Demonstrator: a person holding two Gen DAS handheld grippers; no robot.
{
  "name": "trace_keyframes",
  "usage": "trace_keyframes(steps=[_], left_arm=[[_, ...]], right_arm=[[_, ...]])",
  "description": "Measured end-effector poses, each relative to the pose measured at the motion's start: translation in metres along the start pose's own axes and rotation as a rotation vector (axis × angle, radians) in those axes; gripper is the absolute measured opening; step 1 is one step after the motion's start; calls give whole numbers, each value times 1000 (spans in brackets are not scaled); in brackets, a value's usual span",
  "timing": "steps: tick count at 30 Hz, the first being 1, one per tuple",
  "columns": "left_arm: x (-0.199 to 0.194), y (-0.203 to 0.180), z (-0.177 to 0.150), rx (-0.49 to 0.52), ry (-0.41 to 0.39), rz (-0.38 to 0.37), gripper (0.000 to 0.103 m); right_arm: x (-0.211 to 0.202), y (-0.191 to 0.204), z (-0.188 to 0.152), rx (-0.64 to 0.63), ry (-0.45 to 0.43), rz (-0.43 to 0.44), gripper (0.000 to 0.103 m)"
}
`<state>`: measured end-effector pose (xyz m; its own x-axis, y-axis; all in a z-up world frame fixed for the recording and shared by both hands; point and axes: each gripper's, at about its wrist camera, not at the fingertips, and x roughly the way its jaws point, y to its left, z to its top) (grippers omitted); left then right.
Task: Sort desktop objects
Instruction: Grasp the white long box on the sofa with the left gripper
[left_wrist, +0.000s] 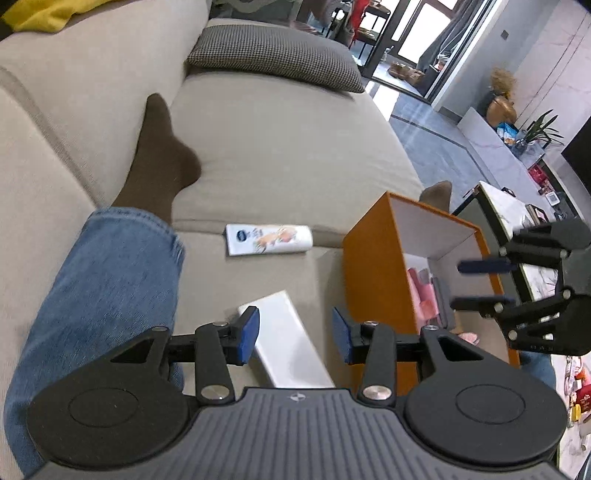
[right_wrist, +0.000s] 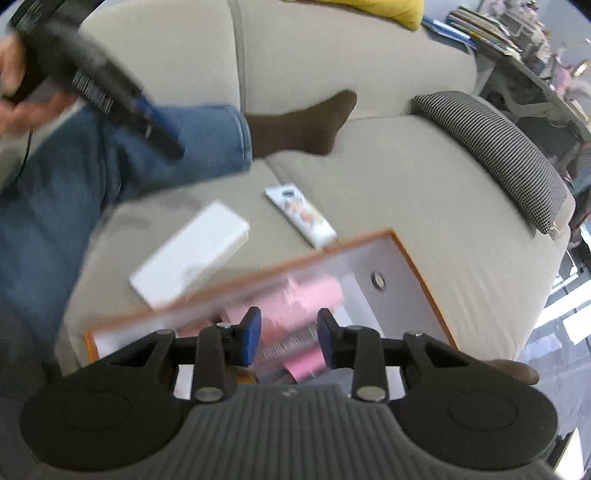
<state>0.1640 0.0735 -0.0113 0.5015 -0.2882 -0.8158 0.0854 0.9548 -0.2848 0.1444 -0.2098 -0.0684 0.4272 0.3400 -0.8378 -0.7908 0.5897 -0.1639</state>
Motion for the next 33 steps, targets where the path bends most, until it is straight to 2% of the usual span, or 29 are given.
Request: trace_keyframes(steps=[4,8,12,16,21,25,33], left_arm=[[11,9,-10,-30,26,-5,58],[36,16,-17,-74,84,-2,59],[58,17,-24,-81,142,-9,60],[83,20,-31,-106,200,-15,61],[106,27,-38,-149,252,-7,61],[116,29,-41,-164,275,1,62],[123,33,-41,-189,280,-55,66]], right_arm=[[12,28,31,-43,-28,-3,35],[37,42,52,-37,31,54,34],[78,61,65,-127,129,78,24],[110,62,70,-181,215,116,21],[126,56,67,-207,287,158,20],[136,59,61,-245,325,187,18],[146,61,55,-266,359,226,18]])
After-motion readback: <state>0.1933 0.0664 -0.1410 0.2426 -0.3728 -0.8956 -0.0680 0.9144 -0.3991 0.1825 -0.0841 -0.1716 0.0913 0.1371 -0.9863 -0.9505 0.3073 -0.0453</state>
